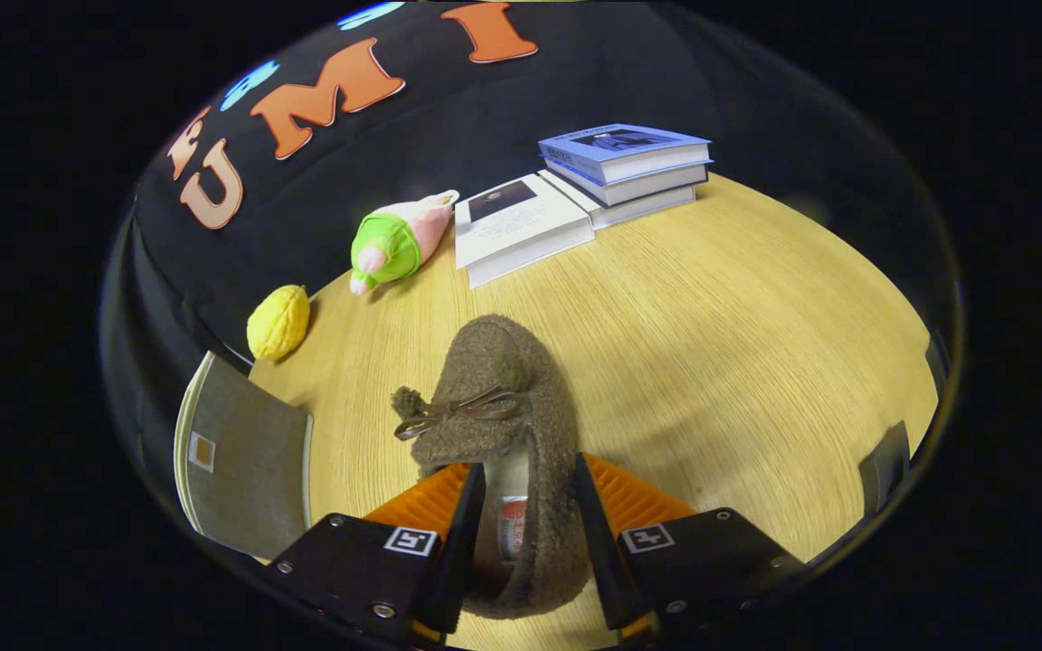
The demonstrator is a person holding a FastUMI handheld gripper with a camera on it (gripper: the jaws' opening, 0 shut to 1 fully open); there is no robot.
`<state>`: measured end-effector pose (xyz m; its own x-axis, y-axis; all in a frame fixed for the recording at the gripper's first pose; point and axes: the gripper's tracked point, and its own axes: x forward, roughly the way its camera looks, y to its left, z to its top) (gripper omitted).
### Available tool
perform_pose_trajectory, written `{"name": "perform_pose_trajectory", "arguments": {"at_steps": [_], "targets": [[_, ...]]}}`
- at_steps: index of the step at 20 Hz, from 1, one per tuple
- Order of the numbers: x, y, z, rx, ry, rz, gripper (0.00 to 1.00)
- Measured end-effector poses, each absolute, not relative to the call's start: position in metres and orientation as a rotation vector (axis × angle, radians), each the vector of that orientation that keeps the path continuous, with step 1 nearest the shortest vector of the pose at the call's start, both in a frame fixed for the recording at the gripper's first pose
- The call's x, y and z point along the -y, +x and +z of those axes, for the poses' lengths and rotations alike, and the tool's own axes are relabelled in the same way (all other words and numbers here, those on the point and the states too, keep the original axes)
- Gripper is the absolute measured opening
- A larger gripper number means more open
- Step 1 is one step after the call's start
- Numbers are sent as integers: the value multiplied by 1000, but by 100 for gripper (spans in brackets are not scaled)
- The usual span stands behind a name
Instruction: Open the storage box then place both shoes into the box .Put the left shoe in first, then the right shoe, with the right side of both shoes facing outward in a uniform manner.
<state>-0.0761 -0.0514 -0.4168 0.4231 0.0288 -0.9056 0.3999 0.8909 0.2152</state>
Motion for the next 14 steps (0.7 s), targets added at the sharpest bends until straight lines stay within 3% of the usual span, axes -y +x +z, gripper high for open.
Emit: {"name": "perform_pose_trajectory", "arguments": {"at_steps": [2,4,5,6,9,14], "targets": [[57,-73,-421,-1100,446,-276,48],[65,-70,-424,-1073,477,-340,31],[66,-70,-423,-1066,492,-358,17],[66,-71,-423,-1070,489,-364,11],[51,-72,-411,-1068,510,-352,5],[14,-50,-373,-1007,558,-310,4]]}}
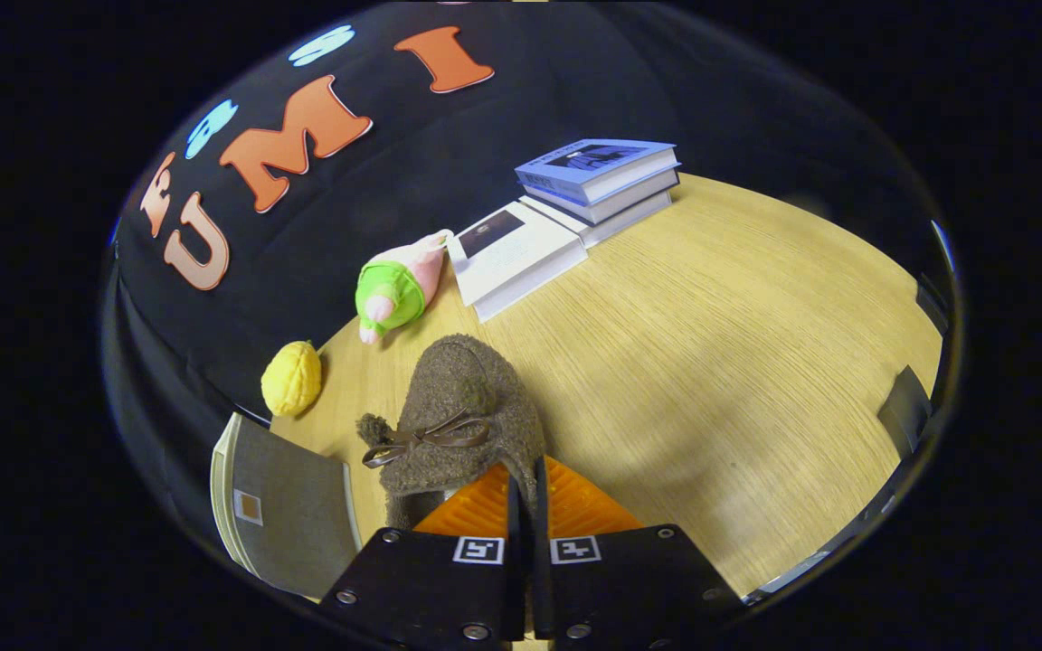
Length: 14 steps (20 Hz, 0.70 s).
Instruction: Open the storage box then place both shoes into the box .Put the left shoe in first, then the right shoe, with the right side of both shoes facing outward in a uniform manner.
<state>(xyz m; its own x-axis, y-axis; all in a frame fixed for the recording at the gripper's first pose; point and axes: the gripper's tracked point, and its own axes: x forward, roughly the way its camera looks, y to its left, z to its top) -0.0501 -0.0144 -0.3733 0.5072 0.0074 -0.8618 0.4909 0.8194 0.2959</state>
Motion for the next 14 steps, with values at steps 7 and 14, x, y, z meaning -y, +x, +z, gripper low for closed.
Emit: {"name": "perform_pose_trajectory", "arguments": {"at_steps": [7,14], "targets": [[-50,-25,-315,-957,567,-208,4],[-144,4,-252,-894,558,-63,4]]}}
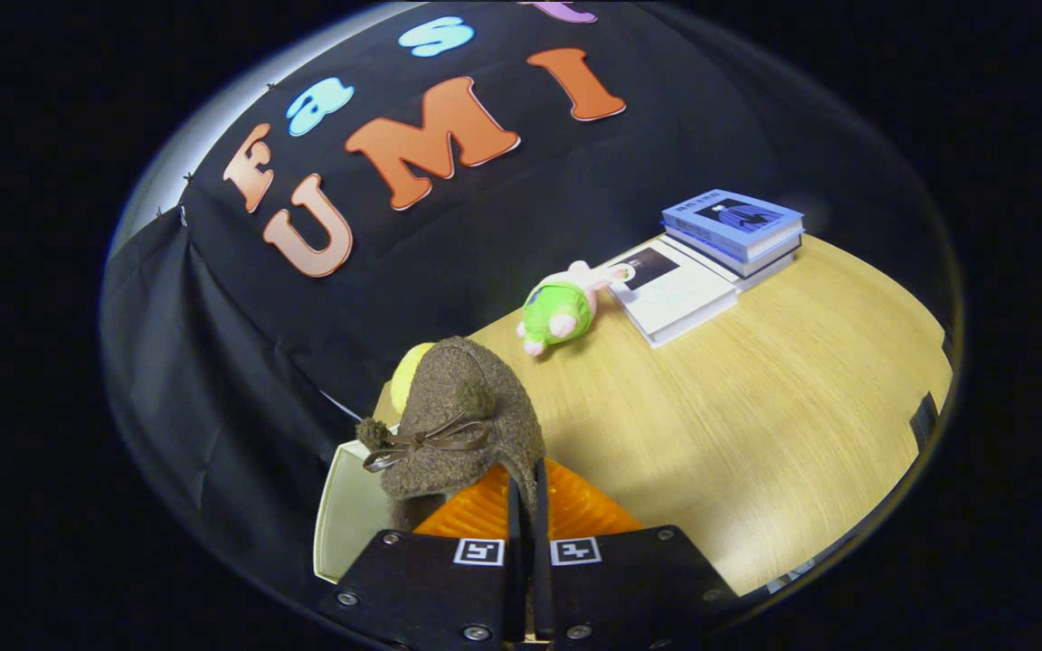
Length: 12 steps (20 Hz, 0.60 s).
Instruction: Open the storage box then place both shoes into the box .Put the left shoe in first, then the right shoe, with the right side of both shoes facing outward in a uniform manner.
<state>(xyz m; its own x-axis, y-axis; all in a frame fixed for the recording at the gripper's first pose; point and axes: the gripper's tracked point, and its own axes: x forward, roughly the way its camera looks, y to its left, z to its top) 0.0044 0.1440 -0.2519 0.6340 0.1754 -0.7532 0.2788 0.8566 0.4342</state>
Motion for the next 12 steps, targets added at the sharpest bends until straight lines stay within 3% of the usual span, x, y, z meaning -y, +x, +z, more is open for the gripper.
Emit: {"name": "perform_pose_trajectory", "arguments": {"at_steps": [12], "targets": [[-263,18,-246,-931,524,81,4]]}}
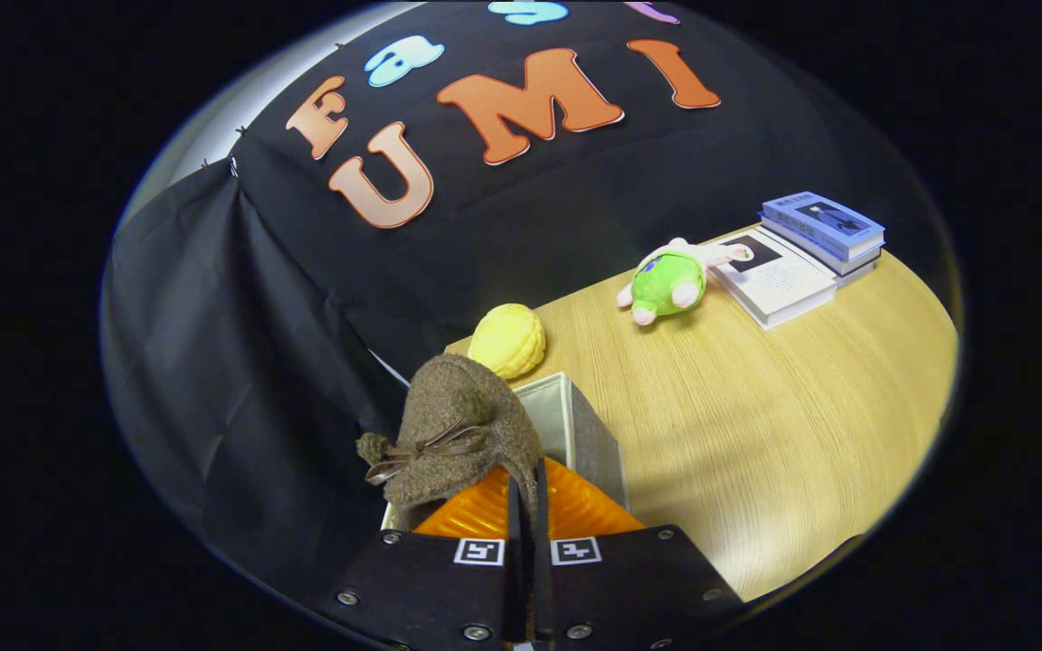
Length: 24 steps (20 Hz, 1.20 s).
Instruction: Open the storage box then place both shoes into the box .Put the left shoe in first, then the right shoe, with the right side of both shoes facing outward in a uniform manner.
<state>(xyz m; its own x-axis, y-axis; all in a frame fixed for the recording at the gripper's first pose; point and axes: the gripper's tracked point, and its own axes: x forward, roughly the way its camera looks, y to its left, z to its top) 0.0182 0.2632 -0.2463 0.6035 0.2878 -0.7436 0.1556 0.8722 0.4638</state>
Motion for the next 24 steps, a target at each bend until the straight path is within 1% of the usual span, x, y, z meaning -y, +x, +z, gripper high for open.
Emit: {"name": "perform_pose_trajectory", "arguments": {"at_steps": [3,8,10,11,12,13,15,18,20,21,22,23,24], "targets": [[-278,20,-244,-927,524,104,4],[-280,9,-270,-977,492,65,4],[-283,3,-275,-999,520,58,13],[-278,1,-274,-1001,511,48,21],[-276,5,-266,-970,520,58,25],[-271,8,-256,-930,531,52,32],[-258,14,-233,-869,548,45,34],[-240,14,-211,-810,499,90,37],[-224,12,-199,-762,463,114,44],[-219,11,-192,-742,458,128,51],[-213,10,-186,-716,450,140,56],[-203,10,-179,-688,432,148,66],[-193,12,-173,-653,396,148,68]]}}
